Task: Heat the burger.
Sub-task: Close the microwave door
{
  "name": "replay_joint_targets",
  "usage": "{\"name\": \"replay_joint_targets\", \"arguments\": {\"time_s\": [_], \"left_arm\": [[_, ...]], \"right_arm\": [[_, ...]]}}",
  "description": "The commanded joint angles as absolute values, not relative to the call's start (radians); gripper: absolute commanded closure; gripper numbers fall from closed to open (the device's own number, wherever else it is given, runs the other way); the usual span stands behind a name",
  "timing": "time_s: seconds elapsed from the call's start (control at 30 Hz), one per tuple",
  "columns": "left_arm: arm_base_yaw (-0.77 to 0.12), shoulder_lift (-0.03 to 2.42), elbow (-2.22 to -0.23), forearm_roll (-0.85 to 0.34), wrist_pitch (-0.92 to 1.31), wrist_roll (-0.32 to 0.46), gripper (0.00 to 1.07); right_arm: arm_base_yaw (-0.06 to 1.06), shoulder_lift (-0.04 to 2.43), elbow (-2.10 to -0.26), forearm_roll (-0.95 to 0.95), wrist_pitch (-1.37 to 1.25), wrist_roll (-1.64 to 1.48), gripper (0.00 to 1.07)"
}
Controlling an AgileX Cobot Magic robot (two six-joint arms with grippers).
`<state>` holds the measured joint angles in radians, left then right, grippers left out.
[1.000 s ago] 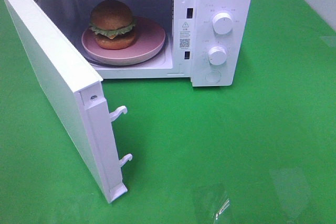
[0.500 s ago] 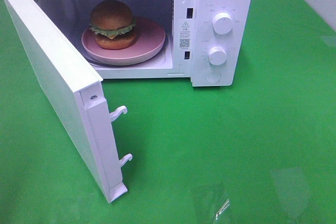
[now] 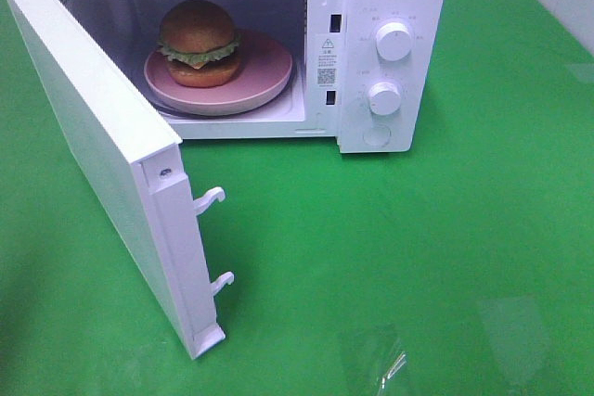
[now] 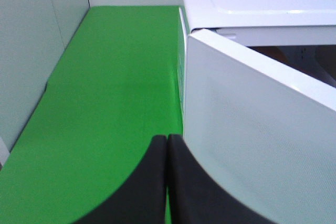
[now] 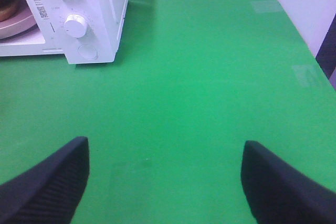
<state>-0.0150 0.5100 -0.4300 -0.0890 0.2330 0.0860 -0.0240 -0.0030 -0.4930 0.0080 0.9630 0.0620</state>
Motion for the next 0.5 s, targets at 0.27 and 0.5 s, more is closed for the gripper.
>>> {"name": "replay_joint_targets", "arguments": {"time_s": [0.27, 0.5], "left_arm": [[-0.02, 0.675, -0.208, -0.094, -0.363, 0.09, 1.07], [-0.02, 0.901, -0.175, -0.051, -0.543, 0.074, 1.07]], "right_arm": [[-0.029, -0.032, -0.49, 0.013, 0.958, 0.074, 0.32], [-0.029, -0.032, -0.49, 0.013, 0.958, 0.074, 0.32]]}}
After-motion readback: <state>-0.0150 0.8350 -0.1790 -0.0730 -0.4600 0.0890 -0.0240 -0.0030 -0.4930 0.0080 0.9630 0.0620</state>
